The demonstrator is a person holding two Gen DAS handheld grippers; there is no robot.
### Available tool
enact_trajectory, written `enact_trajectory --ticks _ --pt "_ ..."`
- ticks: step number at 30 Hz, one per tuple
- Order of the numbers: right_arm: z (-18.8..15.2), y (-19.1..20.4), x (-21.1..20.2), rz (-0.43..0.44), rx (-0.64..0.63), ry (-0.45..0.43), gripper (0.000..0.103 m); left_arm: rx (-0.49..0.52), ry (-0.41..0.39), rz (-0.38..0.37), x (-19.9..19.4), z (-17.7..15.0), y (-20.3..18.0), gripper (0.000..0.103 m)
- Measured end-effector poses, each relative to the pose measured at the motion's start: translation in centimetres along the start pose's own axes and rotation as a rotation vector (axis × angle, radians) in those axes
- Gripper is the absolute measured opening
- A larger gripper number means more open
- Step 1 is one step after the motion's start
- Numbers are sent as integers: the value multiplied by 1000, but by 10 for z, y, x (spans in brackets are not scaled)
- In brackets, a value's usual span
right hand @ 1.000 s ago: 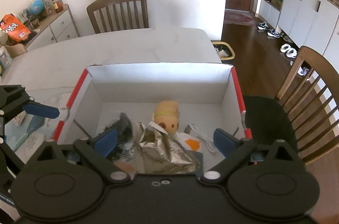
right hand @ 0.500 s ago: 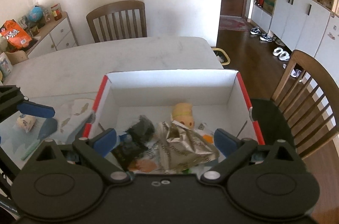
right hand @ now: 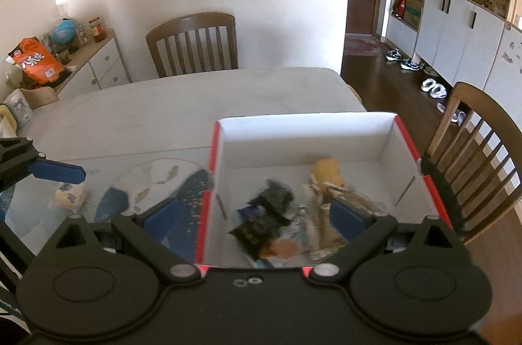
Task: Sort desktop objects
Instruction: 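Raise both open grippers out of the box and move back over the table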
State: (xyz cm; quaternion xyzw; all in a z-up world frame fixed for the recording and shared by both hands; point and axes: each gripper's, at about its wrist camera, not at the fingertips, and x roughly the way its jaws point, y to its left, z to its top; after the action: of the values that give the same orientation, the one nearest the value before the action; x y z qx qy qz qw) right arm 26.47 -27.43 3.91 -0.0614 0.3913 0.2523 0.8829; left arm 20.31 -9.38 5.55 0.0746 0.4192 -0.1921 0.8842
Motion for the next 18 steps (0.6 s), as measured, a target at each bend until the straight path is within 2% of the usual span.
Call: enact_trajectory --ticks 18 --pt "-11 82 2 37 -45 1 99 -76 -39 39 -51 -50 56 103"
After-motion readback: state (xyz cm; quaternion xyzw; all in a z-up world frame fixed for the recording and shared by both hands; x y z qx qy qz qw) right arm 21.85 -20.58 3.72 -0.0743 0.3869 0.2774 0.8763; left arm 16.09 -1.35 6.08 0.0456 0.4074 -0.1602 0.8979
